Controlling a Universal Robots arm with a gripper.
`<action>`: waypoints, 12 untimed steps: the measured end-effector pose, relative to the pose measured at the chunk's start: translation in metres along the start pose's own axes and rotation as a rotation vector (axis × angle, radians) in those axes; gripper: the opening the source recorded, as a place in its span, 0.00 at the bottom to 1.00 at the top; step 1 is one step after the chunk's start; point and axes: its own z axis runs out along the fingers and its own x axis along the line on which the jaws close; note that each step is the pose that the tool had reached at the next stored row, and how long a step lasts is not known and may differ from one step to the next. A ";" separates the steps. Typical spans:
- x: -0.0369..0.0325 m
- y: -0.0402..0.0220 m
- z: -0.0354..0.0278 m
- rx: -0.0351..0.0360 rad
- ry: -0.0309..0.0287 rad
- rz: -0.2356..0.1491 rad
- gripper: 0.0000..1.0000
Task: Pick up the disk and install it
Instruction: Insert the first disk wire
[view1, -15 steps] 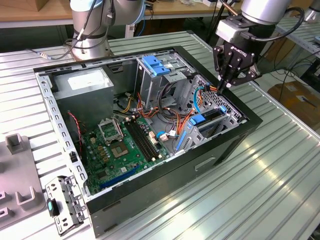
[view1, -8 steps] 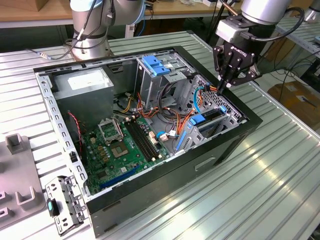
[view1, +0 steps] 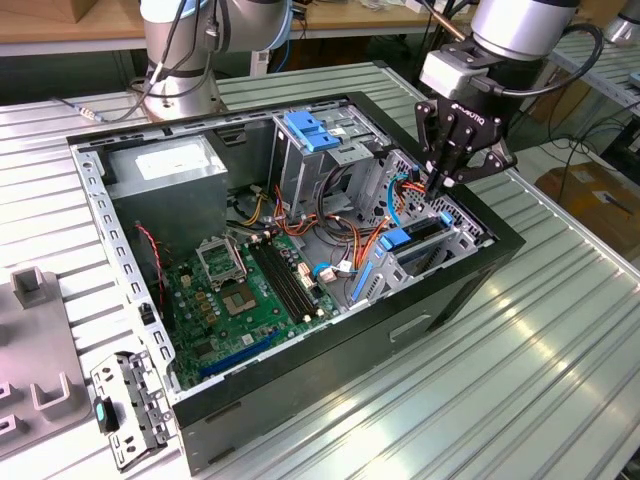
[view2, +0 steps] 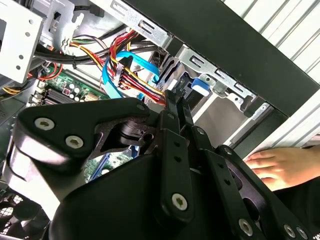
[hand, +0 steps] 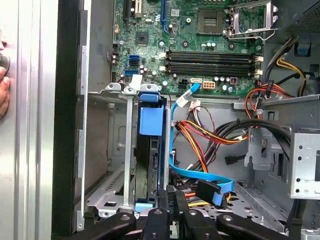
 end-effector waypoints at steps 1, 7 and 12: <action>0.0000 0.0000 0.0000 0.0000 0.0000 0.000 0.17; 0.0007 0.0000 0.0000 0.0001 0.0000 -0.001 0.17; 0.0015 0.0001 0.0001 0.0001 -0.0002 -0.001 0.17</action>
